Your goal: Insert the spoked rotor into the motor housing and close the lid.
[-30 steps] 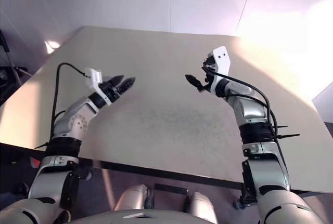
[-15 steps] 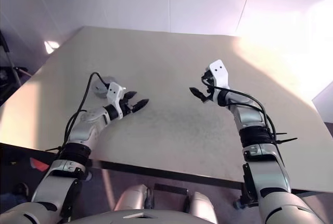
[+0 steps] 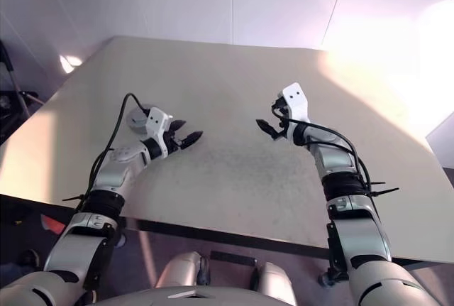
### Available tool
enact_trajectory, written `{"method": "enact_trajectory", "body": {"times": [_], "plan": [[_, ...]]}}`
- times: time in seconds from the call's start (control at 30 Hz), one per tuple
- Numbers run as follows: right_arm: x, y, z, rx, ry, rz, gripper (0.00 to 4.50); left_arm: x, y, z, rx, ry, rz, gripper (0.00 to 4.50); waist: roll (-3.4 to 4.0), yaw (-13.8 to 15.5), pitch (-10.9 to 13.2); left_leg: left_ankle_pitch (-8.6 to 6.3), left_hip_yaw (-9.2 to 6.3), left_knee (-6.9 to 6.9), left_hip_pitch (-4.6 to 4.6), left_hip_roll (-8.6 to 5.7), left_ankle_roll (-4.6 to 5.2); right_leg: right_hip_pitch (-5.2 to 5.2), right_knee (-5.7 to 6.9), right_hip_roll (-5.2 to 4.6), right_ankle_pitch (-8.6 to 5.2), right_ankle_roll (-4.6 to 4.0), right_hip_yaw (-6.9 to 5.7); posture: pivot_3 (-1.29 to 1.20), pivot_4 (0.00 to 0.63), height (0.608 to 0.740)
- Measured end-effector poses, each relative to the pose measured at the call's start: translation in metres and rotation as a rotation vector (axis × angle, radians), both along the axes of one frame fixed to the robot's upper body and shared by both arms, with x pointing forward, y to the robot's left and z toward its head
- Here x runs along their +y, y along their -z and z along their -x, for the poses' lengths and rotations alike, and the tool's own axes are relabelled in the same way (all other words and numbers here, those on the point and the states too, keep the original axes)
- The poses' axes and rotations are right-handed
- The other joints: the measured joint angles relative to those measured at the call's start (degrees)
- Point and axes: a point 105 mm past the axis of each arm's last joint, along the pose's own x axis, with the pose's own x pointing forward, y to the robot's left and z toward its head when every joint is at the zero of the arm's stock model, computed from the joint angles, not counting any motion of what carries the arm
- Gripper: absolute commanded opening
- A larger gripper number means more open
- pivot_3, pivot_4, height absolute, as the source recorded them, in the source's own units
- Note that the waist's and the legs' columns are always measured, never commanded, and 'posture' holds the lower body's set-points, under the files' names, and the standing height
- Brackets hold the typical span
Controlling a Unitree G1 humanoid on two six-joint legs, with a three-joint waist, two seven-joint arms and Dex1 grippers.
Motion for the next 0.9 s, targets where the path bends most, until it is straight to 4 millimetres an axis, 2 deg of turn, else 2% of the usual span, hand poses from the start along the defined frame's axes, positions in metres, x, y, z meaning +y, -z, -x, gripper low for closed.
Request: {"method": "enact_trajectory", "body": {"times": [0.9], "plan": [[-0.0024, -0.0021, -0.0011, -0.017, 0.015, 0.009, 4.48, -0.0012, 0.0002, -0.0001, -0.002, -0.001, 0.003, 4.12, 0.0, 0.02, 0.0, -0.06, 0.01, 0.09, -0.05, 0.02, -0.01, -0.01, 0.01, 0.0, 0.0, 0.0, 0.0, 0.0, 0.0, 0.74]]}}
